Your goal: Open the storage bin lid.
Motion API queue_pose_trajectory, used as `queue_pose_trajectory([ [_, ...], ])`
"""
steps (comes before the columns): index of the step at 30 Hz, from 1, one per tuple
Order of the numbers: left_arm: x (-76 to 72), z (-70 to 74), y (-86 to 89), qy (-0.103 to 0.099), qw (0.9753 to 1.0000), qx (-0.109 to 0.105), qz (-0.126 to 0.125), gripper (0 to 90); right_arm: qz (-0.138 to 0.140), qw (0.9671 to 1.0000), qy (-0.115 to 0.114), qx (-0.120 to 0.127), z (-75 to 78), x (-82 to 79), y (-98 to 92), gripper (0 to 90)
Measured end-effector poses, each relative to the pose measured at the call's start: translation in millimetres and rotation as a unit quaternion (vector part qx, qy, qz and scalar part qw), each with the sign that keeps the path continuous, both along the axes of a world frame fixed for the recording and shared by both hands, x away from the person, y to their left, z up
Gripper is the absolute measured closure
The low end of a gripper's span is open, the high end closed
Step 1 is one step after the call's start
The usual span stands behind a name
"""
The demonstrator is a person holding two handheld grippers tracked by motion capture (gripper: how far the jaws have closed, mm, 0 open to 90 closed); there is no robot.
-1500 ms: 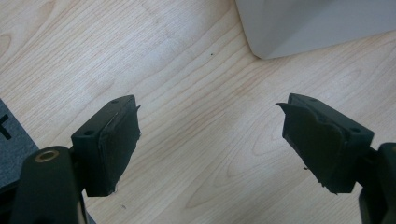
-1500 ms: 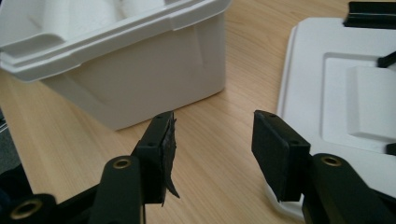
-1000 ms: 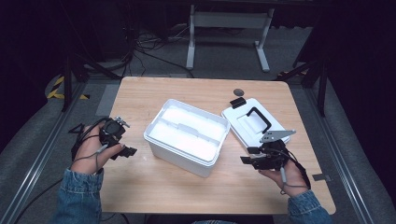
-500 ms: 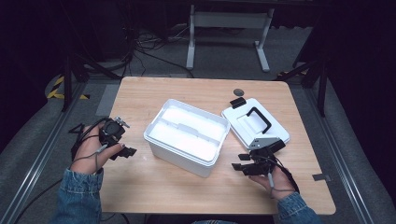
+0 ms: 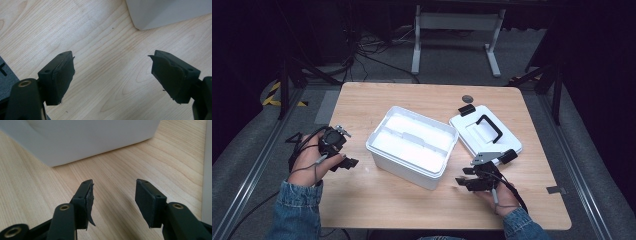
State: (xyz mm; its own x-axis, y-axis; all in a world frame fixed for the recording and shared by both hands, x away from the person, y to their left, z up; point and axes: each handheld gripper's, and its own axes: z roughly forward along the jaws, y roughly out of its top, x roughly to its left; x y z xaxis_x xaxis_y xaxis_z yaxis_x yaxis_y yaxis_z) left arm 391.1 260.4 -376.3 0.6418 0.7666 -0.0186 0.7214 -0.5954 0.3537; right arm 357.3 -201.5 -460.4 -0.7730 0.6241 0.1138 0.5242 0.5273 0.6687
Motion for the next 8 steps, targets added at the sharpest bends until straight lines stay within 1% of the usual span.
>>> queue_pose_trajectory([
  [6,0.3,-0.1,-0.4,-0.001,1.0000,-0.001,-0.001,19.4,0.001,1.0000,-0.002,-0.003,-4.5,0.3,1.4,48.9],
  [8,0.6,0.3,-0.3,-0.001,1.0000,-0.003,0.001,19.4,0.001,1.0000,-0.008,-0.003,-5.3,0.0,1.0,48.4],
])
